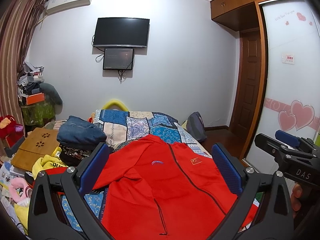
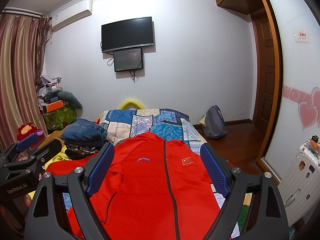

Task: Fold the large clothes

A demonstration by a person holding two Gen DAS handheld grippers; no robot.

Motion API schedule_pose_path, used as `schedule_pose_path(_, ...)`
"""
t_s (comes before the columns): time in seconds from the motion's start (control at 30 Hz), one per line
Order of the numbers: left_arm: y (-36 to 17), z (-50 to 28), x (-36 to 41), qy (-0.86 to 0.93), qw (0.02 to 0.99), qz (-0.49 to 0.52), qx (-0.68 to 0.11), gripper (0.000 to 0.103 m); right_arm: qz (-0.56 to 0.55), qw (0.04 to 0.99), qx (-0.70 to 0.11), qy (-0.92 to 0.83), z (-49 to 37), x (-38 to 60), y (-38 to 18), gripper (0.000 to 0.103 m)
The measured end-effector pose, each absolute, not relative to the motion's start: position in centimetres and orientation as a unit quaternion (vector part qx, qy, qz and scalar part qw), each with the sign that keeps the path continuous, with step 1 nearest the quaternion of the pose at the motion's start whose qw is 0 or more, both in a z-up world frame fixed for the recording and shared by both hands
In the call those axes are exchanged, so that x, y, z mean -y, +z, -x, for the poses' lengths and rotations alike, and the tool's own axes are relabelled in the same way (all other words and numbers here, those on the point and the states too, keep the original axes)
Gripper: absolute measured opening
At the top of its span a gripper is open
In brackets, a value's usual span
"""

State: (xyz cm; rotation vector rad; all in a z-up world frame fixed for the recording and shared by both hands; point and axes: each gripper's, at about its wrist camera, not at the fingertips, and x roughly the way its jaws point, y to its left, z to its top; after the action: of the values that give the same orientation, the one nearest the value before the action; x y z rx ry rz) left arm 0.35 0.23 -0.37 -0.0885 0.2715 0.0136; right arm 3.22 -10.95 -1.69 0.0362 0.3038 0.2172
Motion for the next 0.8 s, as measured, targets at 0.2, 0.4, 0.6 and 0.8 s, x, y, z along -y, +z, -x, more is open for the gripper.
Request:
schedule_pose_path(0.2,-0.48,-0.44,-0.5,0.006,0.99,0.047,-0.137,0.103,-0.018,0.982,-0.153,0.108,-3.77,11.03,-1.58,0.086)
schedule_pose_path(0.4,-0.55,-0.47,-0.62,0.007,0.99,0.047,-0.137,0.103,-0.019,0.982,-0.153,0.108,-3.73,11.05,-1.65,0.086)
schedule_pose_path(0.6,-0.49,-0.51,-0.55,0.005,0.989,0.047,-0.137,0.103,-0.018,0.982,-0.154,0.109,-3.75,10.99,-1.64,0.086)
schedule_pose_path(0.8,-0.41,-0.51,-0.53,0.005,0.99,0.046,-0.135,0.103,-0.019,0.982,-0.153,0.108,-3.82,11.07,-1.54,0.086)
